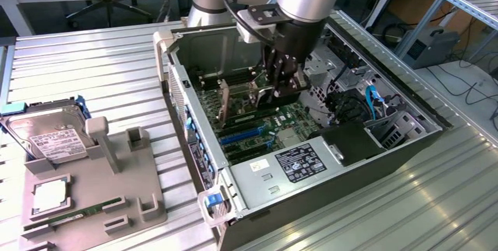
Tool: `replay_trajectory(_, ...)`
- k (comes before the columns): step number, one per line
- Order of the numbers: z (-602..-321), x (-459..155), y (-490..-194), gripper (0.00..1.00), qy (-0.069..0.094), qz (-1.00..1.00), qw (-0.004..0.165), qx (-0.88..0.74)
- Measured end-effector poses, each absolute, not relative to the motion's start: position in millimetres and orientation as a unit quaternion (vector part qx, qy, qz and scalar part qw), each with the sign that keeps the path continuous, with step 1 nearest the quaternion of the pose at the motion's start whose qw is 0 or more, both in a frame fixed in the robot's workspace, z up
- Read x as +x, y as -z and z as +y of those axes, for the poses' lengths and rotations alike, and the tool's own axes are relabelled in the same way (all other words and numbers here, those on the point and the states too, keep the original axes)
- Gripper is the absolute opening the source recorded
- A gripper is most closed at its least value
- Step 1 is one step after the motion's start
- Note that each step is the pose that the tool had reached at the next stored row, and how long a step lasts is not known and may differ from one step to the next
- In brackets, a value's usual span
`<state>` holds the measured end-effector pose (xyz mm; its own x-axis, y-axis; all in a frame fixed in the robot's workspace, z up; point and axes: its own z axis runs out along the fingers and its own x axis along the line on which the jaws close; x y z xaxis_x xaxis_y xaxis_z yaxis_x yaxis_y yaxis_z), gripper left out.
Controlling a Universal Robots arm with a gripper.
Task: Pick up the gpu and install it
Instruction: 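Insert the gpu into the slot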
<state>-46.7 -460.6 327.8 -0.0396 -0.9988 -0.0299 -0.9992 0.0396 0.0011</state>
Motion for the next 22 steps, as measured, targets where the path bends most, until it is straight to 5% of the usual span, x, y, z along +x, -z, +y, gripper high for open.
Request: replay_trajectory(22,-461,-56,-306,0.27,-0.001,0.72,0.021,-0.693)
